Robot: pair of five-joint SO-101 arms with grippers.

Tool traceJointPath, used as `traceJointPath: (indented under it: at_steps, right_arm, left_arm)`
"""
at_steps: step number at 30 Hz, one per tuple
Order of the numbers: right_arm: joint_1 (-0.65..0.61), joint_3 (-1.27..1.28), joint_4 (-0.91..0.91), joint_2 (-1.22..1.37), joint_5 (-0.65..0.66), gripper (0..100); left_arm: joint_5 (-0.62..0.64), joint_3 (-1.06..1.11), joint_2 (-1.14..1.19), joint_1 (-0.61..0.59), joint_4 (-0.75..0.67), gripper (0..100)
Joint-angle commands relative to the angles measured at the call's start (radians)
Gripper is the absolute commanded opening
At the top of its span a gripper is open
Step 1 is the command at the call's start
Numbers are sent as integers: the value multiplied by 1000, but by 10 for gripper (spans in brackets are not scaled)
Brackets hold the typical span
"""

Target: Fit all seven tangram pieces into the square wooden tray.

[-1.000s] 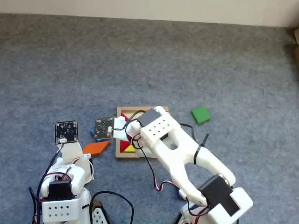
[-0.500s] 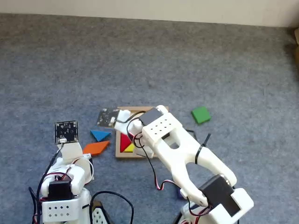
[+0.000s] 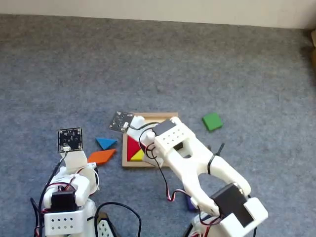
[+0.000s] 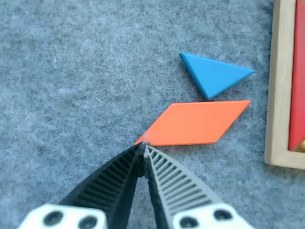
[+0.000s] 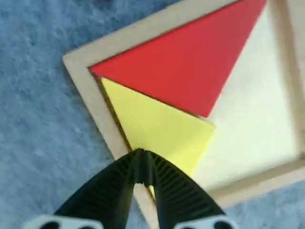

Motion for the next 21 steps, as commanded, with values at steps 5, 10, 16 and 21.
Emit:
traceJointPath:
  at_steps: [5,10,16,21]
  right_arm:
    - [-36,10,-25,39,-55,5]
    - [-27,18,-22,-94,-126,5]
    - [48,12,54,-328,-233,5]
    - [226,-8,53,-415,-338,10]
  left_arm:
    - [-8,21,-1,-7,3,7]
    - [-8,21,-1,-7,3,7]
    - [-8,21,-1,-7,3,7]
    - [-8,21,-1,-7,3,7]
